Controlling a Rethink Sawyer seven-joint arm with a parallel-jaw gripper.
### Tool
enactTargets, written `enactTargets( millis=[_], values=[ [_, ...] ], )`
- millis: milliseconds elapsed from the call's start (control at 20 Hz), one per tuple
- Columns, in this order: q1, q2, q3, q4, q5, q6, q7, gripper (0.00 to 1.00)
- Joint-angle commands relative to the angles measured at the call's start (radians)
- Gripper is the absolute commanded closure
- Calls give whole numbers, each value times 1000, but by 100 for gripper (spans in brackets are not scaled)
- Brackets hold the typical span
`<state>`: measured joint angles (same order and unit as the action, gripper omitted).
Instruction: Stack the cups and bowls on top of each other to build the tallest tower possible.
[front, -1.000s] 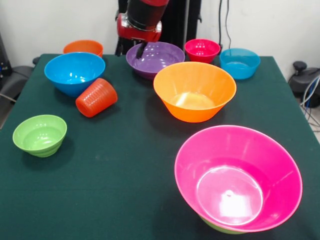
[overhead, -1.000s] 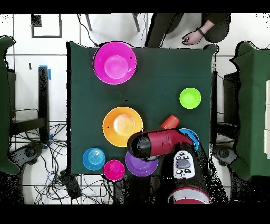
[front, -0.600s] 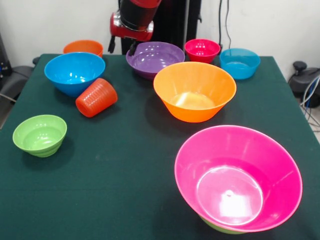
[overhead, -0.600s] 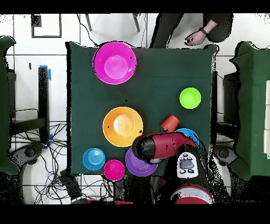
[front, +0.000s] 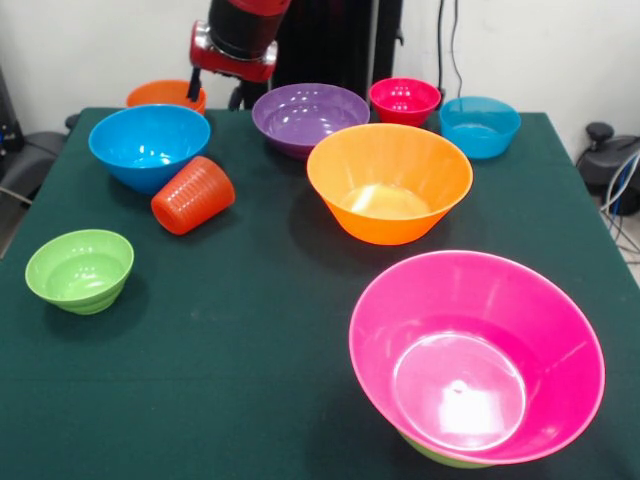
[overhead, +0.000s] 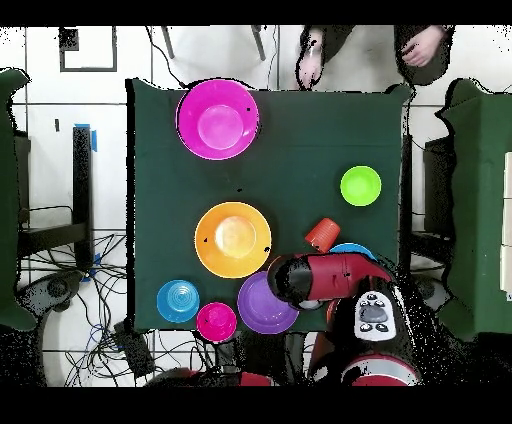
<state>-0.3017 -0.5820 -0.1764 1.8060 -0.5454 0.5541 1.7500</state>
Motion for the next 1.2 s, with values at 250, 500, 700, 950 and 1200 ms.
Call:
enactTargets(
  millis=[250, 500, 700, 950, 1200],
  values=[
    [-2, 134, 36, -141, -67, -127, 87, 0],
    [3, 161, 16, -152, -63, -176, 109, 0],
    [-9, 184, 25, -140, -34, -202, 111, 0],
    [-19, 206, 42, -133, 1, -212, 113, 0],
    [-24, 217, 45, -132, 15, -220, 117, 0]
  ],
)
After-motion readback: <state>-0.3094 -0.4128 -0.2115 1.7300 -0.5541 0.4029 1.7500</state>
